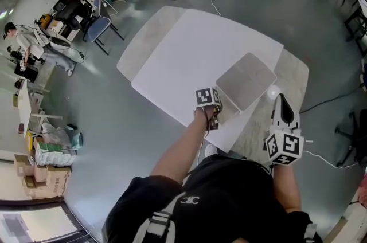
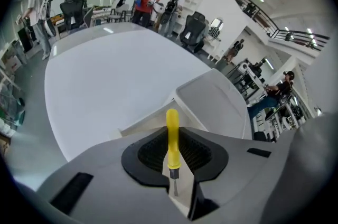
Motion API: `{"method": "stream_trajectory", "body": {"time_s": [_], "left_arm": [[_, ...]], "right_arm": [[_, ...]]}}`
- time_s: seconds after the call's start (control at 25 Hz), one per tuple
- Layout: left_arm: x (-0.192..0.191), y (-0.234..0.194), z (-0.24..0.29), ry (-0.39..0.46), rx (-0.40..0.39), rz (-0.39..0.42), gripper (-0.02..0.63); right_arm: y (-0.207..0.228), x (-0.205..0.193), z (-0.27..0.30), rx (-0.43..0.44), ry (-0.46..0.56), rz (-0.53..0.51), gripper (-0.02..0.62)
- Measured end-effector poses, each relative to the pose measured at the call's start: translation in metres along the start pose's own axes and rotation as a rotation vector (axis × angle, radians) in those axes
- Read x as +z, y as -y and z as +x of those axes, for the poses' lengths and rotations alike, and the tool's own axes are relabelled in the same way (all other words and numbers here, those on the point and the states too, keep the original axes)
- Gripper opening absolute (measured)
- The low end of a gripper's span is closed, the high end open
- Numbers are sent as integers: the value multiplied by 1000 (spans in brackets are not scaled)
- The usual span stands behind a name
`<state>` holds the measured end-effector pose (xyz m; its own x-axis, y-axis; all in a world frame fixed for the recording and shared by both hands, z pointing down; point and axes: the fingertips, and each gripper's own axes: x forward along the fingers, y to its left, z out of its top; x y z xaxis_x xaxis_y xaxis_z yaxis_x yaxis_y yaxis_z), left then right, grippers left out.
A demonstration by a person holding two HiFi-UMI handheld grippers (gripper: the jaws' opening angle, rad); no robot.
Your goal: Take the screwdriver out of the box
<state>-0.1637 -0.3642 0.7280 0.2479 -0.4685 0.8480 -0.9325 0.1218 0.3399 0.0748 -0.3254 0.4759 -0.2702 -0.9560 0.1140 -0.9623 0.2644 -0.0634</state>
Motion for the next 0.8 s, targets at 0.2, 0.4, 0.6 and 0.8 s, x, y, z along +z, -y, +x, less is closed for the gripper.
{"method": "stream_trajectory", "body": {"time_s": [0.2, 0.4, 0.6, 0.8], "left_arm": [[19, 16, -38, 212, -40, 138, 72], [39, 42, -88, 441, -123, 247, 72], [55, 65, -146, 633, -128, 338, 72], [60, 77, -212, 816, -98, 423, 74]], "right_arm": [[-12, 4, 4, 47, 9, -16, 9], [-29, 5, 8, 103, 12, -34, 9], [-40, 8, 10, 135, 33, -35, 9], [-55, 14, 10, 147, 64, -14, 9]]}}
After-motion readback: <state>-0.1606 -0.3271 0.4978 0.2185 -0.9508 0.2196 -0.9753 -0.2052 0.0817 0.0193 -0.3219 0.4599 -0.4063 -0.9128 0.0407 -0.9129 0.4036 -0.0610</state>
